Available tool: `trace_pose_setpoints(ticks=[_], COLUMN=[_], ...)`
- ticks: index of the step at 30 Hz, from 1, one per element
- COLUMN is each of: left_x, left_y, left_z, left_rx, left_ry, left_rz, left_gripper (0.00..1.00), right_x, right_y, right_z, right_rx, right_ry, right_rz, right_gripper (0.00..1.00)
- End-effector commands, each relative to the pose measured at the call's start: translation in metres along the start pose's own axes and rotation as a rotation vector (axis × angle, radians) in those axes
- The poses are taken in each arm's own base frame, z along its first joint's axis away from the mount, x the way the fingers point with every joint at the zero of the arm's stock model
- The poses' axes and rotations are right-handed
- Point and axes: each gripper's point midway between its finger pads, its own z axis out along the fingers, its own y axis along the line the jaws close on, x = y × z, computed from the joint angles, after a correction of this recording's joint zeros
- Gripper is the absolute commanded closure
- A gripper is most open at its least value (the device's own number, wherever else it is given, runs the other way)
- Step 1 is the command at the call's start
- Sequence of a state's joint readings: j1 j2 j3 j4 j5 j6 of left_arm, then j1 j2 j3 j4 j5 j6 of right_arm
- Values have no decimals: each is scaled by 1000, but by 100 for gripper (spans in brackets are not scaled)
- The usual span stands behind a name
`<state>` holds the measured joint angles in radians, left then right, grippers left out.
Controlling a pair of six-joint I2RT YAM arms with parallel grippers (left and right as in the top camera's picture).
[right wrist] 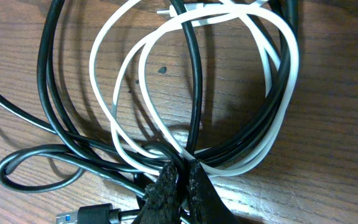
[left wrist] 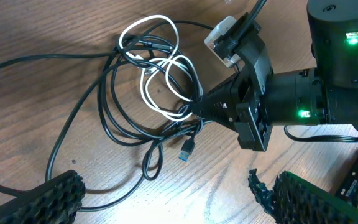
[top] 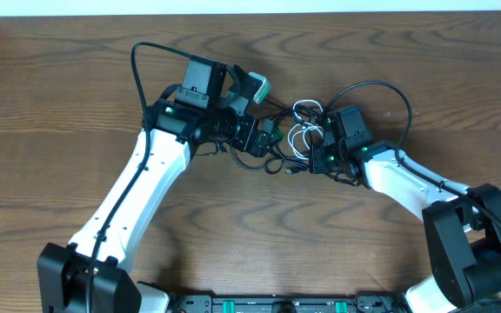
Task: Untangle cables
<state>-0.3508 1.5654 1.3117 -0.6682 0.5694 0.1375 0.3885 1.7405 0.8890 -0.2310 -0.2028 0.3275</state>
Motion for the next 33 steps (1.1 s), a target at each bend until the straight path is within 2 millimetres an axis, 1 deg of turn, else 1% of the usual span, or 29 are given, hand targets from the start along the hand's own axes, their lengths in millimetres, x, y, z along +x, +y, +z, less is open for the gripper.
trace_pose_setpoints(ticks=[1, 4, 7, 12, 15, 19, 22, 27, 31, 33], left_x=[-8, -8, -7, -7, -7, -7, -7, -7, -7, -7], left_y=[-3, -3, -3, -3, -3, -3, -3, -3, -3, -3], left_z=[-6, -6, -6, -6, -6, -6, -6, -6, -6, -6], left_rx=[-7, -7, -7, -6, -6, -6, -6, -6, -6, -6], left_ry=[-25, -24, -24, -23, -23, -23, -23, -23, -23, -23], left_rz=[17, 16, 16, 15, 15, 15, 15, 15, 15, 15], left_gripper=[2, 2, 2, 3, 2, 3, 2, 2, 2, 2], right_x=[5, 1, -5, -27, -40, -51, -54, -52, -35, -25], right_y=[-7, -2, 11, 32, 39, 41, 38, 40, 35, 33], right_z=[6, 6, 4, -8, -18, -30, -34, -36, -32, -30], right_rx=[41, 8, -87, -286, -379, -449, -457, -464, -440, -426], right_ry=[13, 3, -6, -46, -64, -85, -95, -90, -27, 8], right_rz=[17, 39, 58, 116, 139, 150, 154, 129, 113, 110], right_gripper=[99, 99, 99, 99, 99, 99, 99, 99, 99, 97])
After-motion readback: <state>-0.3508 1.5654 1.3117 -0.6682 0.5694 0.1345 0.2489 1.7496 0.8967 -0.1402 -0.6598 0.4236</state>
